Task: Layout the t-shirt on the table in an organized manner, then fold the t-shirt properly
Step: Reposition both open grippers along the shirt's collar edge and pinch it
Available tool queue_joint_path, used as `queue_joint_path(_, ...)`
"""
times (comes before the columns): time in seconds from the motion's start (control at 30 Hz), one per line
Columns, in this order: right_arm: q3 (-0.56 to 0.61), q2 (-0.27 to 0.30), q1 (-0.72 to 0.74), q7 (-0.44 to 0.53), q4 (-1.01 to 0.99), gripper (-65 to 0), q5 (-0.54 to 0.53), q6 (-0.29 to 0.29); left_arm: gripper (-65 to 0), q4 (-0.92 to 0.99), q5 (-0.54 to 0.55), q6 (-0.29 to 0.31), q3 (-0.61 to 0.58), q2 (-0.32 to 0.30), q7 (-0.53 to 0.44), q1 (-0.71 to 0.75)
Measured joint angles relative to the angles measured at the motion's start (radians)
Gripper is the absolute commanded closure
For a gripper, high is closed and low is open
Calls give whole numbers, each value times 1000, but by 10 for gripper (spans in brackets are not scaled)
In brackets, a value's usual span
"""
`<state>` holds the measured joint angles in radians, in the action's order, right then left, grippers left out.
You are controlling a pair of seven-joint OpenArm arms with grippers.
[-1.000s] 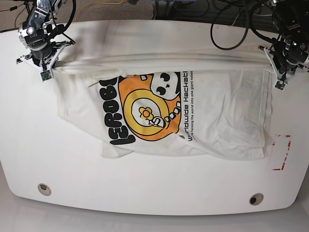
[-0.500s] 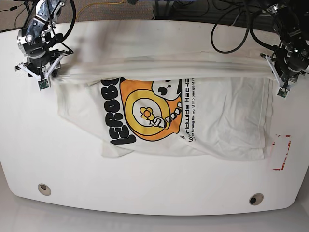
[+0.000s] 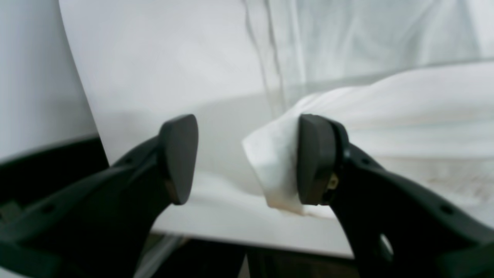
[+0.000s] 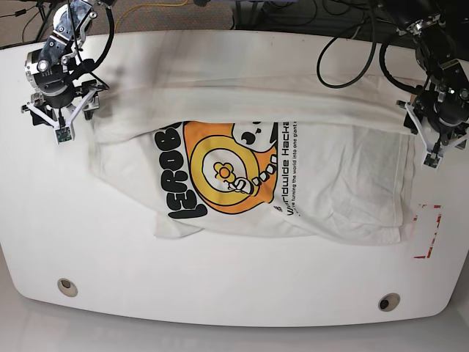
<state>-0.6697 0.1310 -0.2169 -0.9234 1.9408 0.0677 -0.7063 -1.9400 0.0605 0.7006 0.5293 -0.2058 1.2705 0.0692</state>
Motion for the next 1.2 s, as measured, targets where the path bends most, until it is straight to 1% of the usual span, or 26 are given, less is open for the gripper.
queue_joint_path(0.07, 0, 13, 2, 1, 0, -450, -1, -1, -369, 0, 3, -1, -1, -1, -1, -21)
queue_joint_path(0.17, 2, 28, 10, 3, 1, -447, 1, 0, -369, 0, 7, 0, -2, -21, 6, -46)
queue_joint_path(0.33, -3, 31, 37, 3, 1, -447, 8, 3, -369, 0, 0, -1, 6, -52, 70, -100)
queue_joint_path(0.47, -3, 30, 38, 3, 9, -445, 4, 1, -368, 0, 12, -1, 6, -75, 76, -118)
queue_joint_path(0.57, -3, 31, 35, 2, 15, -445, 9, 3, -368, -2, 7, -2, 6, -80, 83, -119)
queue_joint_path(0.73, -1, 27, 36, 3, 16, -445, 6, 2, -367, -1, 15, -2, 26, -66, 90, -117)
queue_joint_path(0.9, -1, 28, 35, 3, 17, -445, 5, 3, -367, -1, 5, -3, 118, -37, 87, -126)
queue_joint_path(1.03, 0, 25, 40, 3, 18, -445, 3, 2, -367, -1, -9, -4, 132, -20, 97, -141)
queue_joint_path(1.1, 3, 13, 56, -1, 18, -445, 5, 2, -365, -1, -5, -3, 122, -7, 75, -141)
queue_joint_path(1.2, 14, -18, 86, -3, 19, -445, 8, 10, -365, -2, -7, -3, 89, 24, 3, -112)
